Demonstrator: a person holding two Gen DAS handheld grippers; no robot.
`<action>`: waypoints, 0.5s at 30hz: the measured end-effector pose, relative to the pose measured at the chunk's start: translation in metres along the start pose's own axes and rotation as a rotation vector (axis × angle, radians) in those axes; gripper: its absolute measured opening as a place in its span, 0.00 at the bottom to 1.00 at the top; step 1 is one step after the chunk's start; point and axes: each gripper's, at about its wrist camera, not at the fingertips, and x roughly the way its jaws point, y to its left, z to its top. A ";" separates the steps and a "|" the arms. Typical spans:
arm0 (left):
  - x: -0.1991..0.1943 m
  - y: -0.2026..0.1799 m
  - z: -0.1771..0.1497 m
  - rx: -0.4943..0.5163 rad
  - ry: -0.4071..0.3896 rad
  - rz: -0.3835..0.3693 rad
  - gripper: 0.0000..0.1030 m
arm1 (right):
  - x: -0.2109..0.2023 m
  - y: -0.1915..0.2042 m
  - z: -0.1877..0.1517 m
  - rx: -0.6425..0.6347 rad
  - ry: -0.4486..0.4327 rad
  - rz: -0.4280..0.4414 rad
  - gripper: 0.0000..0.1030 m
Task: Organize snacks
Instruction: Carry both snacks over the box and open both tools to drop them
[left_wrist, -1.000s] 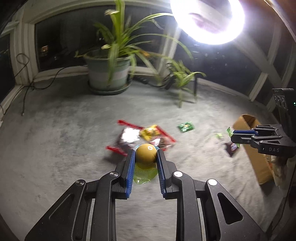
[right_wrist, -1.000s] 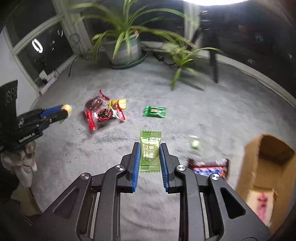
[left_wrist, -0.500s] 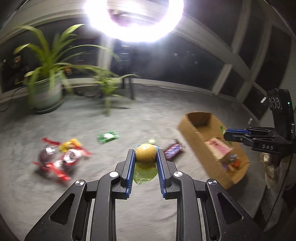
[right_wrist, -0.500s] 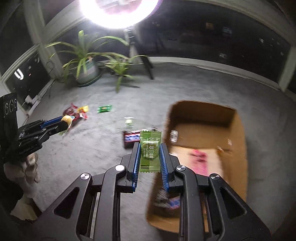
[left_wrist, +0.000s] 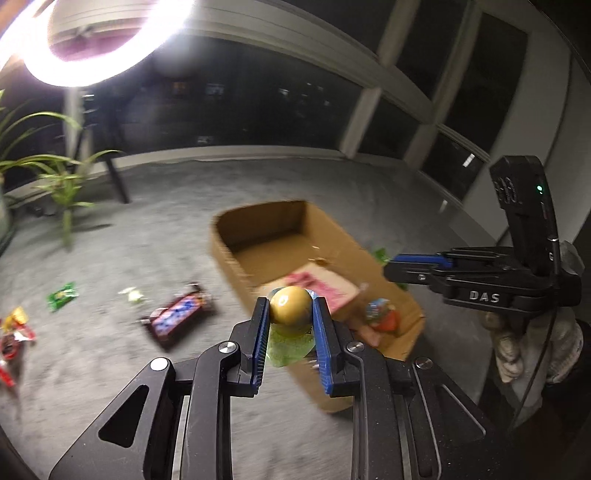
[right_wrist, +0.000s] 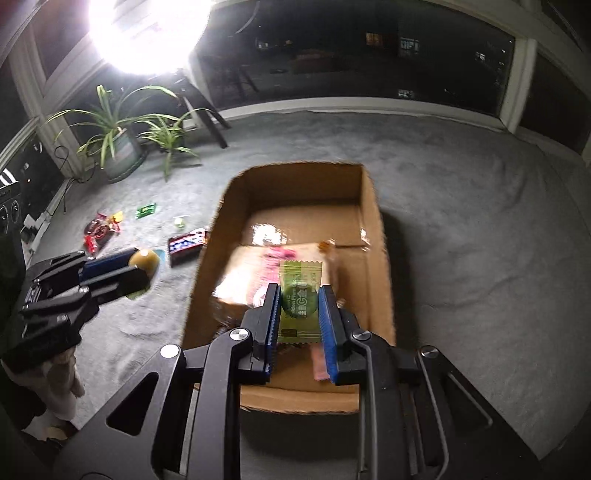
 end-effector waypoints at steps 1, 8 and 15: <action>0.003 -0.004 0.000 0.004 0.006 -0.006 0.21 | 0.000 -0.003 -0.002 0.004 0.001 -0.004 0.21; 0.031 -0.033 -0.002 0.035 0.057 -0.050 0.21 | 0.001 -0.022 -0.011 0.034 0.010 -0.005 0.21; 0.045 -0.049 -0.006 0.061 0.093 -0.046 0.22 | 0.003 -0.026 -0.012 0.042 0.013 -0.010 0.23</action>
